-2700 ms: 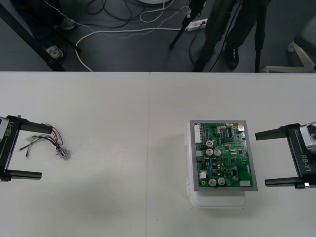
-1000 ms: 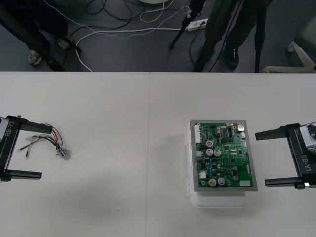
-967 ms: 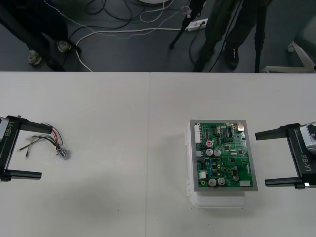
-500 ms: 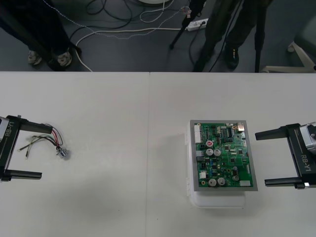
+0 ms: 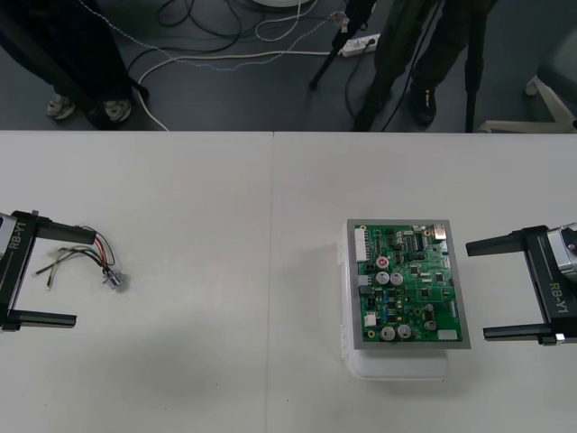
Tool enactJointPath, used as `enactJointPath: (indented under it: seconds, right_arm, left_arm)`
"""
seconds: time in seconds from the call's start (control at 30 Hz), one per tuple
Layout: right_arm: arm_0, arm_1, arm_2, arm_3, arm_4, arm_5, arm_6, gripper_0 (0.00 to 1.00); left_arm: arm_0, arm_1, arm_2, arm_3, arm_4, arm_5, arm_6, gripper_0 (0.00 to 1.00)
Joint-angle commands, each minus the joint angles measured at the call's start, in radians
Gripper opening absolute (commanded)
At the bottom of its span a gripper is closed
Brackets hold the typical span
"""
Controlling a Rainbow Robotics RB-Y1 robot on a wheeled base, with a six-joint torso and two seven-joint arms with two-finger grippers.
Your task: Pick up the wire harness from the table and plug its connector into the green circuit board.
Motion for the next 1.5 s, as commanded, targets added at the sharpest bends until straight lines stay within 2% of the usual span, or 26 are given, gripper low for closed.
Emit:
enactJointPath:
  seconds: [0.03, 0.13, 0.2, 0.57, 0.77, 1.03, 1.5]
  right_arm:
    - [-0.006, 0.004, 0.013, -0.010, -0.017, -0.007, 0.030, 1.00]
    - [-0.006, 0.004, 0.013, -0.010, -0.017, -0.007, 0.030, 1.00]
    - [0.043, 0.046, 0.046, 0.002, -0.003, -0.007, 0.031, 1.00]
    - [0.042, 0.040, 0.045, -0.012, -0.007, -0.007, 0.023, 1.00]
    - [0.040, 0.000, 0.045, 0.013, -0.082, 0.043, 0.030, 1.00]
    - [0.026, -0.059, 0.039, 0.076, -0.167, 0.043, 0.034, 1.00]
    - [0.023, -0.095, -0.086, 0.126, -0.240, -0.002, 0.062, 1.00]
  left_arm:
    - [-0.028, -0.011, 0.022, -0.016, -0.004, -0.039, -0.057, 1.00]
    - [-0.028, -0.011, 0.022, -0.016, -0.004, -0.039, -0.057, 1.00]
    - [-0.028, -0.011, 0.022, -0.016, -0.004, -0.039, -0.057, 1.00]
    - [-0.028, -0.011, 0.022, -0.016, -0.004, -0.039, -0.057, 1.00]
    - [-0.028, -0.011, 0.022, -0.016, -0.004, -0.039, -0.057, 1.00]
    - [-0.028, -0.011, 0.022, -0.016, -0.004, -0.039, -0.057, 1.00]
    - [-0.028, -0.011, 0.022, -0.016, -0.004, -0.039, -0.057, 1.00]
